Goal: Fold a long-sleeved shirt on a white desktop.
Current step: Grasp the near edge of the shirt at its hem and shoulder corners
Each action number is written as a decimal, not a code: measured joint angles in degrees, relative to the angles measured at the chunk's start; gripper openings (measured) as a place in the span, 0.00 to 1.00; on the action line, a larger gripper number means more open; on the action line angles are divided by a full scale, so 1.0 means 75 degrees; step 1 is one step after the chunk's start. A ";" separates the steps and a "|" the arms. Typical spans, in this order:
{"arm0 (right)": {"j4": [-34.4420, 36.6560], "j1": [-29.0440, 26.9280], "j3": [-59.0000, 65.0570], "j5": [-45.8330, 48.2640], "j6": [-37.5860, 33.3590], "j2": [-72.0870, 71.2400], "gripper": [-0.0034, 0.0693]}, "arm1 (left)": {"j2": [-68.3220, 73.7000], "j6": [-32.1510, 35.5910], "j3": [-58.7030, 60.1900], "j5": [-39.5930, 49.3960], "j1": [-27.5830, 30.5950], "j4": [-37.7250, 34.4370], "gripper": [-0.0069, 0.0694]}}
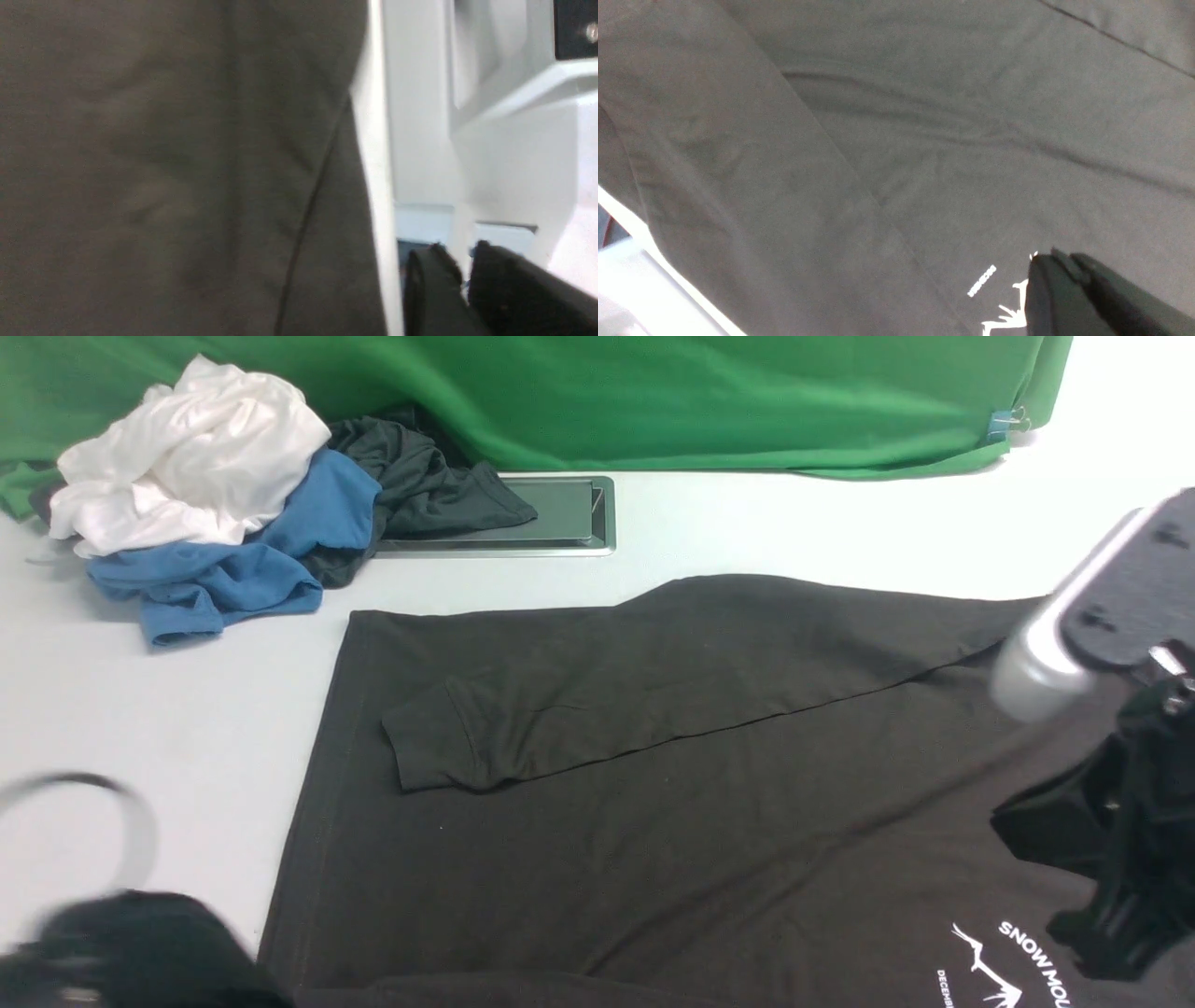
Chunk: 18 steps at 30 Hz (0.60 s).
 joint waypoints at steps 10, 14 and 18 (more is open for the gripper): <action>-0.0008 0.0000 0.0019 -0.0208 0.0007 -0.0147 0.13 | 0.1173 -0.2259 0.0017 -0.0880 -0.0275 0.1761 0.86; -0.0008 0.0000 0.0019 -0.0253 0.0007 -0.0147 0.13 | 0.1160 -0.2416 0.0172 -0.1082 -0.0291 0.1852 0.83; -0.0008 0.0000 0.0019 -0.0393 0.0007 -0.0147 0.14 | 0.1091 -0.2416 0.0318 -0.1300 -0.0291 0.2002 0.66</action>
